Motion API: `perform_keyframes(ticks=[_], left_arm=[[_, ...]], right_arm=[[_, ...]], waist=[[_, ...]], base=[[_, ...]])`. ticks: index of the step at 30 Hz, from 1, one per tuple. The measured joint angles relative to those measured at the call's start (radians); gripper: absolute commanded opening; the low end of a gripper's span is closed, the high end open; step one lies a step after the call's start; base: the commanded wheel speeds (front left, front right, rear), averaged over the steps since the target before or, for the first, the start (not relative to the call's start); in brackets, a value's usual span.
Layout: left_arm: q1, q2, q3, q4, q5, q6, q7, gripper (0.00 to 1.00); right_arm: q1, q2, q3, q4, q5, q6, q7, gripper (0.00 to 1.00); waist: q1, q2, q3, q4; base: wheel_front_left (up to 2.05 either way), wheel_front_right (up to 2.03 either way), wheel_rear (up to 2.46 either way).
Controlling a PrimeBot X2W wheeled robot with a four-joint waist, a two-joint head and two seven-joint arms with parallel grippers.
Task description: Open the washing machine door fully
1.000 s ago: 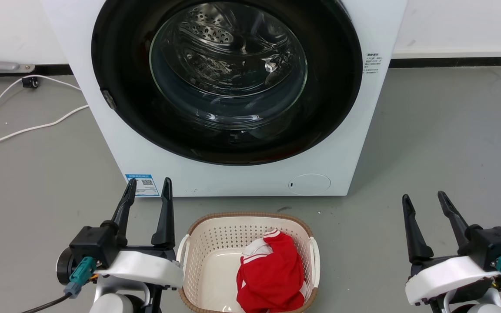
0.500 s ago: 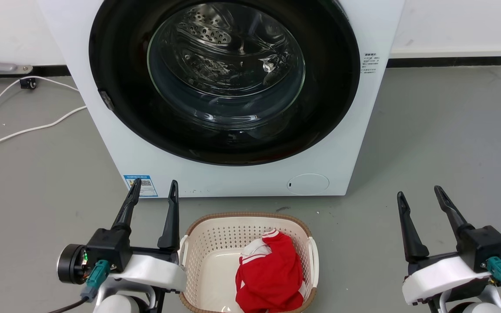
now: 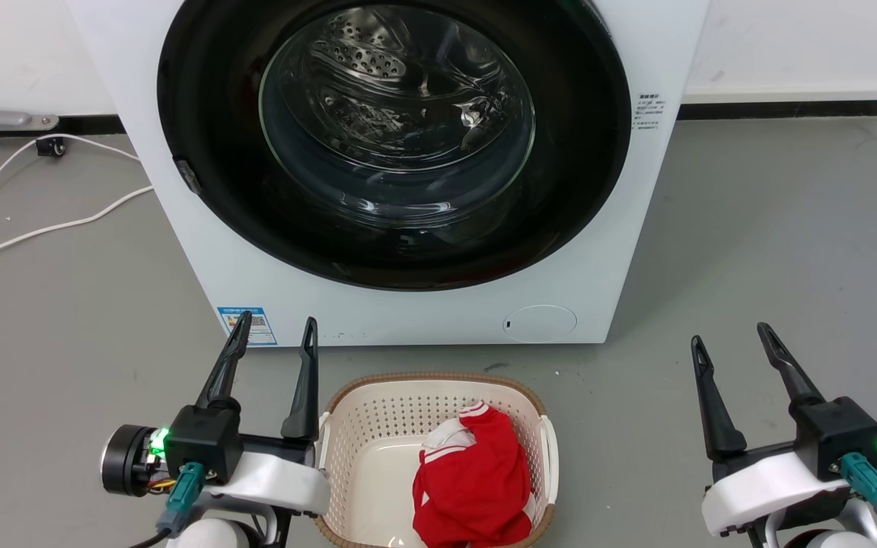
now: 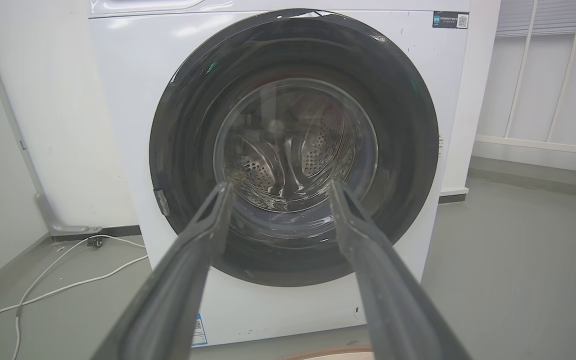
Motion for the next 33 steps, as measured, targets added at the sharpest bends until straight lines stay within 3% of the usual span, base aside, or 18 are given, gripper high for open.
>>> perform_keyframes(ticks=[21, 22, 24, 33], left_arm=[[0.003, -0.012, 0.011, 0.018, 0.0, -0.009, -0.004, 1.0], [0.003, -0.012, 0.011, 0.018, 0.001, -0.009, -0.004, 1.0], [0.003, -0.012, 0.012, 0.019, 0.002, -0.009, -0.004, 1.0], [0.004, -0.014, 0.018, 0.02, 0.002, -0.012, -0.004, 1.0]], right_arm=[[0.006, 0.0, 0.002, 0.003, 0.035, 0.0, 0.001, 1.0], [0.006, 0.0, 0.001, 0.004, 0.042, 0.0, 0.001, 0.47], [0.006, 0.0, 0.001, 0.006, 0.049, 0.0, 0.001, 0.0], [0.001, 0.0, -0.019, 0.007, 0.192, 0.0, -0.048, 0.0]], waist=[[-0.0001, 0.0, 0.001, 0.003], [-0.0001, 0.0, 0.002, 0.003], [-0.0001, 0.0, 0.002, 0.003], [0.0, 0.0, 0.004, 0.002]], base=[[0.0, 0.0, 0.0], [0.0, 0.0, 0.0], [0.0, 0.0, 0.0], [0.0, 0.0, 0.0]])
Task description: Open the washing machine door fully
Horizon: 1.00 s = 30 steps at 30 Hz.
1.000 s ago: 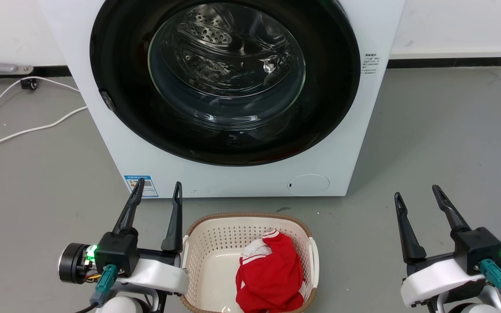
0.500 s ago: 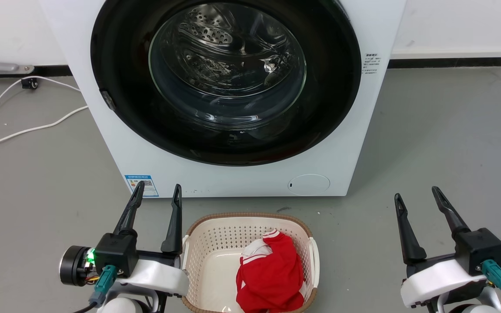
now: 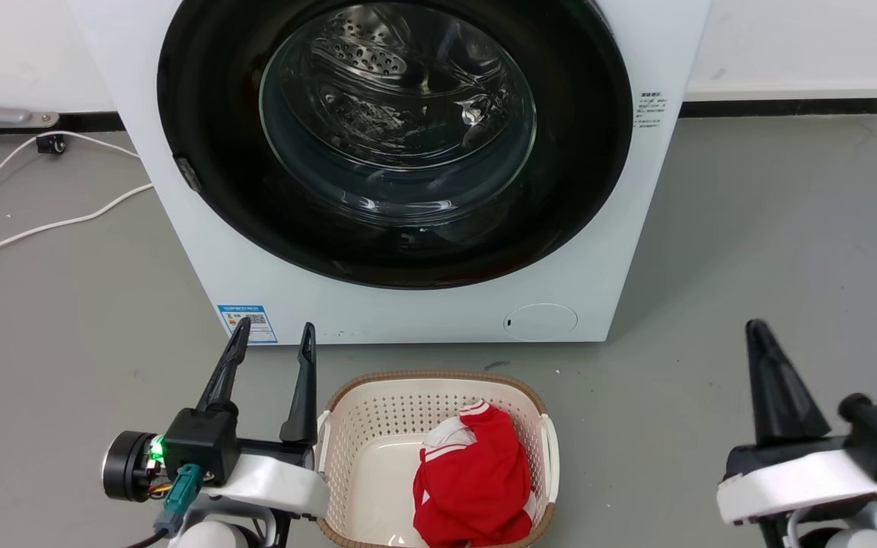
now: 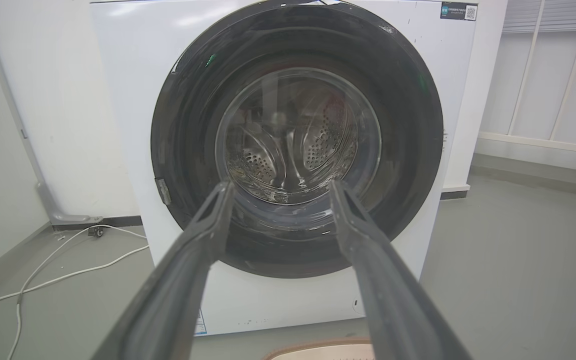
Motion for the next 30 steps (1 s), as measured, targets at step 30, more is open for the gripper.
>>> perform_keyframes(ticks=[30], left_arm=[[-0.038, -0.004, 0.016, -0.033, 0.0, -0.001, 0.0, 1.0]], right_arm=[[-0.697, -0.092, -0.324, 0.323, 1.22, 0.0, 0.235, 0.0]], waist=[[0.0, 0.0, 0.085, -0.005]], base=[[0.0, 0.0, 0.0]])
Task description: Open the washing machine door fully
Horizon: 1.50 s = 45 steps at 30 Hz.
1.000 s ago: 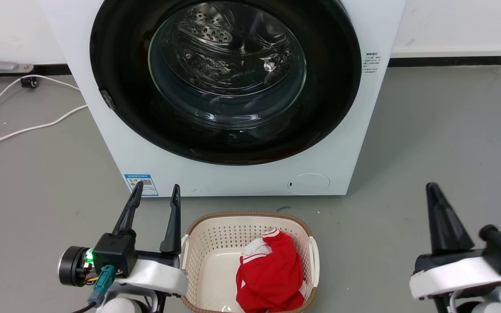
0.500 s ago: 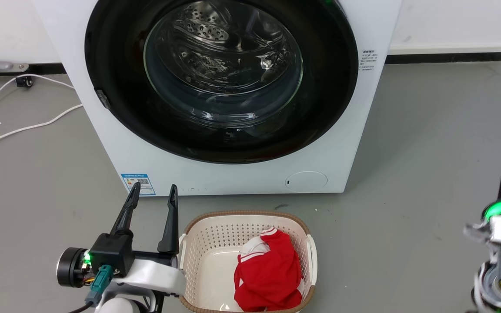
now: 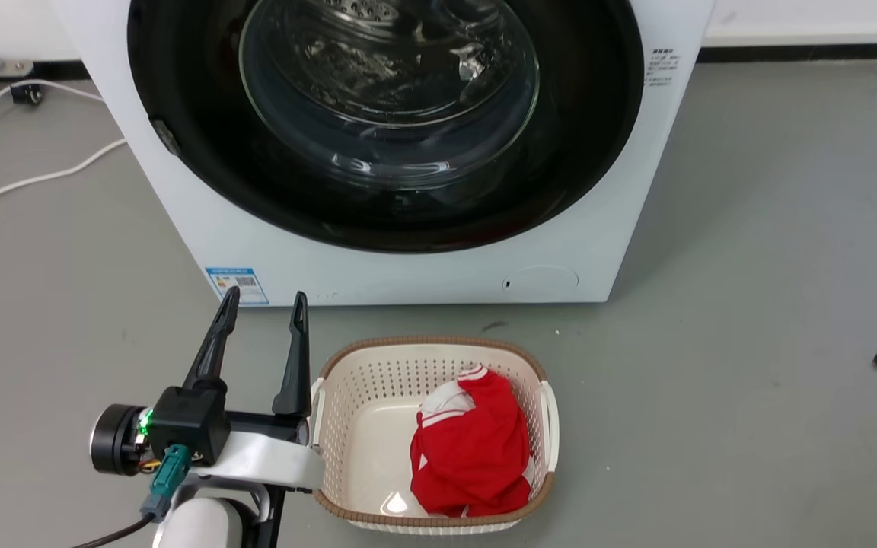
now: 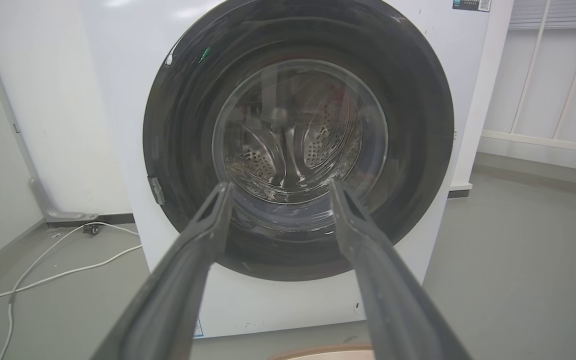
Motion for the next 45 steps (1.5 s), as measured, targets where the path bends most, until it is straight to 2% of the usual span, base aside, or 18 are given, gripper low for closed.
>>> perform_keyframes(ticks=[8, 16, 22, 32, 45], left_arm=[[-0.056, 0.0, -0.013, -0.038, 0.01, 0.001, 0.0, 1.0], [-0.087, -0.001, -0.026, -0.063, 0.011, 0.009, 0.0, 1.0], [-0.113, -0.001, -0.033, -0.076, 0.015, 0.012, 0.0, 1.0], [-0.162, -0.001, -0.061, -0.097, 0.016, 0.025, 0.0, 1.0], [-0.204, -0.001, -0.073, -0.101, 0.026, 0.028, 0.0, 1.0]], right_arm=[[-0.363, -0.119, 0.041, 0.314, -0.106, 0.0, 0.182, 0.0], [-0.603, -0.14, 0.119, 0.566, -0.248, 0.0, 0.359, 0.0], [-0.705, -0.126, 0.165, 0.698, -0.349, 0.0, 0.42, 0.0], [-0.802, -0.099, 0.172, 0.801, -0.417, 0.0, 0.447, 0.0], [-0.842, -0.083, 0.17, 0.799, -0.439, 0.0, 0.482, 0.0]], waist=[[0.0, 0.0, 0.081, 0.019], [0.0001, 0.0, 0.159, 0.043], [0.0001, 0.0, 0.21, 0.058], [0.0001, 0.0, 0.299, 0.083], [0.0001, 0.0, 0.384, 0.102]], base=[[0.0, 0.0, 0.0], [0.0, 0.0, 0.0], [0.0, 0.0, 0.0], [0.0, 0.0, 0.0], [0.0, 0.0, 0.0]])
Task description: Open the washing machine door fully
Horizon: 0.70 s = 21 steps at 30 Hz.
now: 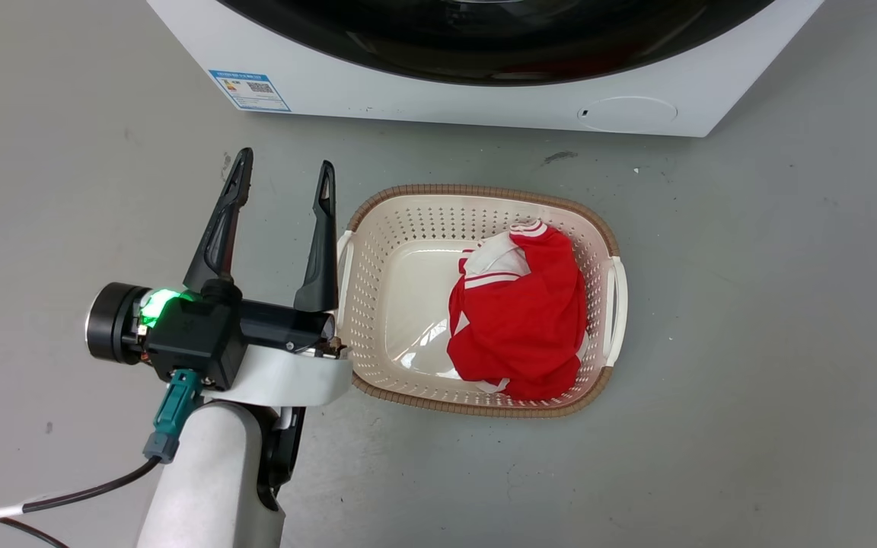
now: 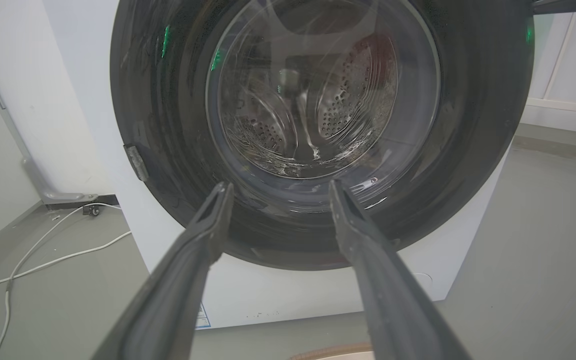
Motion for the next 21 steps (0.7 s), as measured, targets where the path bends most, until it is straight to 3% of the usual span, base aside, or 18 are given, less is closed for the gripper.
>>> perform_keyframes(ticks=[17, 21], left_arm=[[-0.007, 0.0, -0.012, 0.023, -0.007, 0.0, 0.0, 1.0], [-0.002, 0.0, -0.013, 0.04, -0.014, 0.0, 0.0, 1.0]], right_arm=[[0.089, 0.022, -0.002, -0.1, 0.084, -0.001, 0.248, 0.0], [0.155, 0.033, -0.005, -0.141, 0.12, -0.001, 0.352, 0.0]], waist=[[0.0, 0.0, -0.02, 0.008], [0.0, 0.0, -0.054, 0.005]], base=[[0.0, 0.0, 0.0], [0.0, 0.0, 0.0]])
